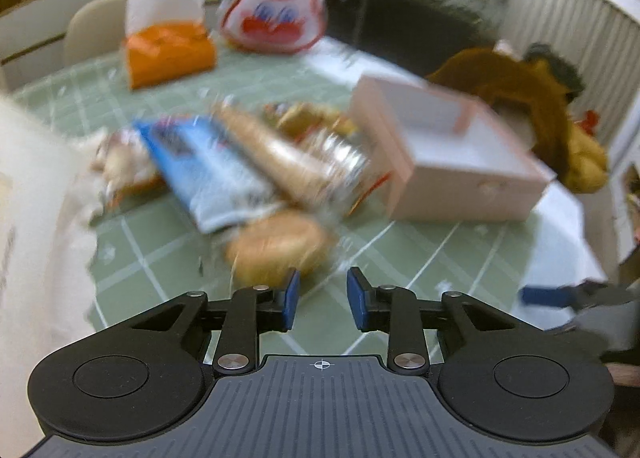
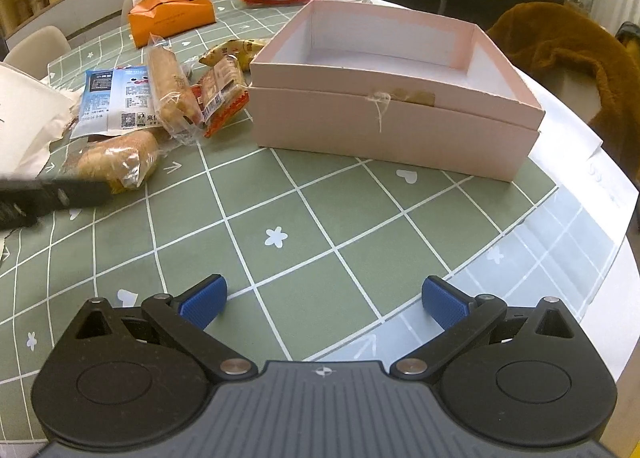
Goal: Organize snacks
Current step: 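Reach the left tool to the wrapped bun and close its fingers on it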
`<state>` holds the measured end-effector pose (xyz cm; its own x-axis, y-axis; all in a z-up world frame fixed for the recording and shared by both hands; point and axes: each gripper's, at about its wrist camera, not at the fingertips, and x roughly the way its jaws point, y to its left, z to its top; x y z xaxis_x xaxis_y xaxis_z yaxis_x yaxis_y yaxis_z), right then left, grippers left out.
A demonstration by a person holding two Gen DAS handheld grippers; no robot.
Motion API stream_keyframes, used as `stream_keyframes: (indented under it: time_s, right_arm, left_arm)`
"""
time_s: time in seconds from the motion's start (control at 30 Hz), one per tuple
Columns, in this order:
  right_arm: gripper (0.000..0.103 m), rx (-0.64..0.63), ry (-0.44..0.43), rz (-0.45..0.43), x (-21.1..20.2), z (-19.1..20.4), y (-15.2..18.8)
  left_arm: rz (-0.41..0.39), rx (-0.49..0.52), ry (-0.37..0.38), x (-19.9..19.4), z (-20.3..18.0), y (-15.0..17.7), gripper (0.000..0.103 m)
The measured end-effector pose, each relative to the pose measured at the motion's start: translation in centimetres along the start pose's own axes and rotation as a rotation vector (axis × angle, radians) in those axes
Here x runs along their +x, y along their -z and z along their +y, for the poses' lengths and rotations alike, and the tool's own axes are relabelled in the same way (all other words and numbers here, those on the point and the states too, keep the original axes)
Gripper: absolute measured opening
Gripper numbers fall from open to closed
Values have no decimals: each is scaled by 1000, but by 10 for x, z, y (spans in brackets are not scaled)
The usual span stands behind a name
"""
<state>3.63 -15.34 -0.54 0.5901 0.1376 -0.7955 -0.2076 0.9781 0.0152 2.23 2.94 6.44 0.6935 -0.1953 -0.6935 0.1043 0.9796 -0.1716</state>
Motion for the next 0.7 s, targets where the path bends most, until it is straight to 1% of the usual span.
stream_keyframes:
  time_s: [0.07,0.1,0.13,0.17,0.23,0.33,0.4,0.47,0.6,0.7]
  right_arm:
    - [102,11,-2,24,-1,0,-3]
    - [99,27,-6,32,-3,-1,-5]
    - [98,44,-10,33,-4,-3,-8]
    - [98,65,-10,26,-5,-4,-11]
    - [98,90,4,13,-7,-6,-17]
    - [98,95,49,23,-7,-4,-26]
    - [98,67,86,32,-9,0,-28]
    - [98,47,99,17,-15,2,-26]
    - [98,48,88,10,-21,-1,-20]
    - [98,39,107,11,-19,1,-17]
  left_arm:
    - [-84,-5,38,-19,5,-12,32]
    - [-123,-11,46,-26,9,-18,33]
    - [-149,-22,37,-29,13,-24,33]
    - [-154,-37,14,-28,19,-29,33]
    - [-110,-49,-28,-15,28,-39,33]
    - [-45,-58,-35,13,41,-40,33]
    - [15,-88,-10,28,49,-37,33]
    - [62,-109,24,37,56,-31,33]
    - [79,-71,52,30,56,-21,33]
    - [101,-37,92,24,48,-13,35]
